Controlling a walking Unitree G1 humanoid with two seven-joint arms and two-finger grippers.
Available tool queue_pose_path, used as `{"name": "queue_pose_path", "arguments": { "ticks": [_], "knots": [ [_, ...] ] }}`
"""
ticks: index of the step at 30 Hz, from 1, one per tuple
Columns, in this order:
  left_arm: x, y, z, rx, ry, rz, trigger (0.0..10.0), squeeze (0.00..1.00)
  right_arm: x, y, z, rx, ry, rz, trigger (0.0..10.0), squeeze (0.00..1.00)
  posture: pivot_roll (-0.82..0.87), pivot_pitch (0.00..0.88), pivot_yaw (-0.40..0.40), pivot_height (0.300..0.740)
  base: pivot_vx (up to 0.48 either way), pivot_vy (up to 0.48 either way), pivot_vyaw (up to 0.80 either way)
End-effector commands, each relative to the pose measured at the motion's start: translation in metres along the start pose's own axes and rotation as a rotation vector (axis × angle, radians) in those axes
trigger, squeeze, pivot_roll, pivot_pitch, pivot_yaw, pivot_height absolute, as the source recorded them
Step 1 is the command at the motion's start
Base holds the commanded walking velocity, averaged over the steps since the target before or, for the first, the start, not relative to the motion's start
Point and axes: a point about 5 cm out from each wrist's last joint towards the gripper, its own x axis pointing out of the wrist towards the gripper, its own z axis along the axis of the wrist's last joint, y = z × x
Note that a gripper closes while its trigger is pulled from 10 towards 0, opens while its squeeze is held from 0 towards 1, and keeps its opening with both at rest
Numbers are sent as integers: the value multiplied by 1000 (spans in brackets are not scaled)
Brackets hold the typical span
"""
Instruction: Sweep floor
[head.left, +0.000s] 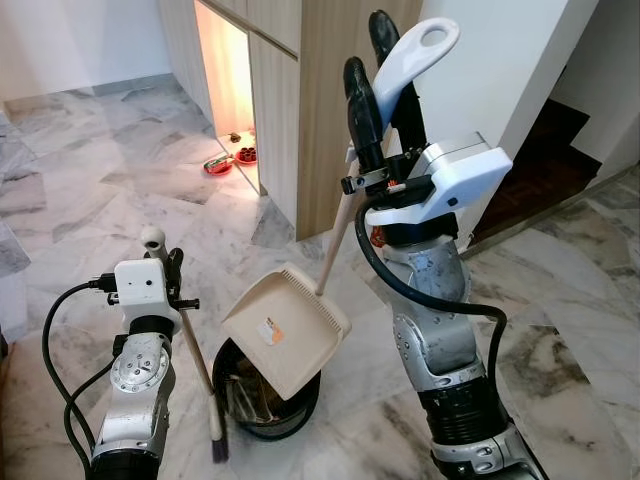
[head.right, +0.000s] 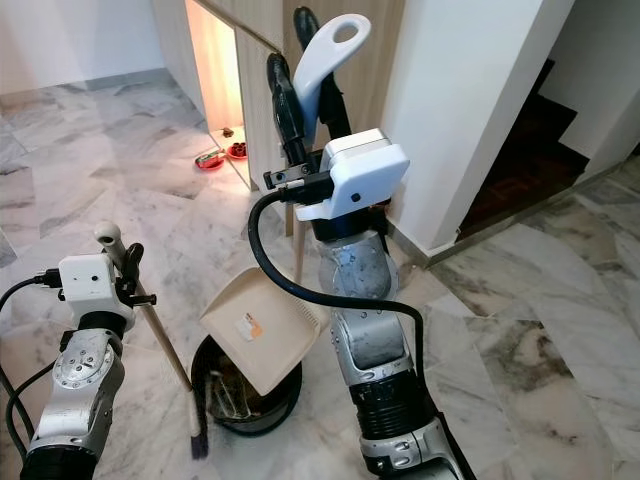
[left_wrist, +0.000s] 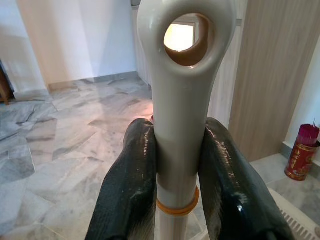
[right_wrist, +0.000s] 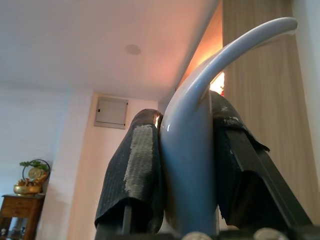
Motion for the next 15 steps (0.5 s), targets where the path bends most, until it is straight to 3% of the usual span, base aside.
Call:
{"name": "queue_pose_path", "arguments": {
  "ticks": [1, 6, 7, 8, 9, 11, 13, 15],
  "knots": [
    [4, -1, 10, -1, -54, -7, 10000, 0, 7, 0, 15, -59, -91, 17, 10000, 0, 75, 0, -44, 740, 0, 0, 0],
    [4, -1, 10, -1, -53, -8, 10000, 0, 6, -16, 11, -161, -67, -15, 10000, 0, 75, 0, -44, 740, 0, 0, 0],
    [3, -1, 10, -1, -53, -7, 10000, 0, 5, -29, 8, -229, -45, -48, 10000, 0, 72, 0, -45, 740, 0, 0, 0],
    [3, -1, 10, -1, -53, -7, 10000, 0, 5, -29, 8, -229, -45, -48, 10000, 0, 72, 0, -45, 740, 0, 0, 0],
    [3, -1, 10, -2, -51, -7, 10000, 0, 4, -43, 5, -303, -7, -95, 10000, 0, 71, 0, -46, 740, 0, 0, 0],
    [3, -2, 9, -2, -49, -9, 10000, 0, 2, -51, 2, -345, 22, -122, 10000, 0, 72, 0, -46, 740, 0, 0, 0],
    [3, -3, 8, -2, -43, -12, 10000, 0, -6, -73, -4, -450, 72, -180, 10000, 0, 72, 0, -46, 740, 0, 0, 0],
    [2, -2, 7, -2, -40, -13, 10000, 0, -12, -83, -7, -485, 100, -197, 10000, 0, 72, 0, -46, 740, 0, 0, 0]
  ]
}}
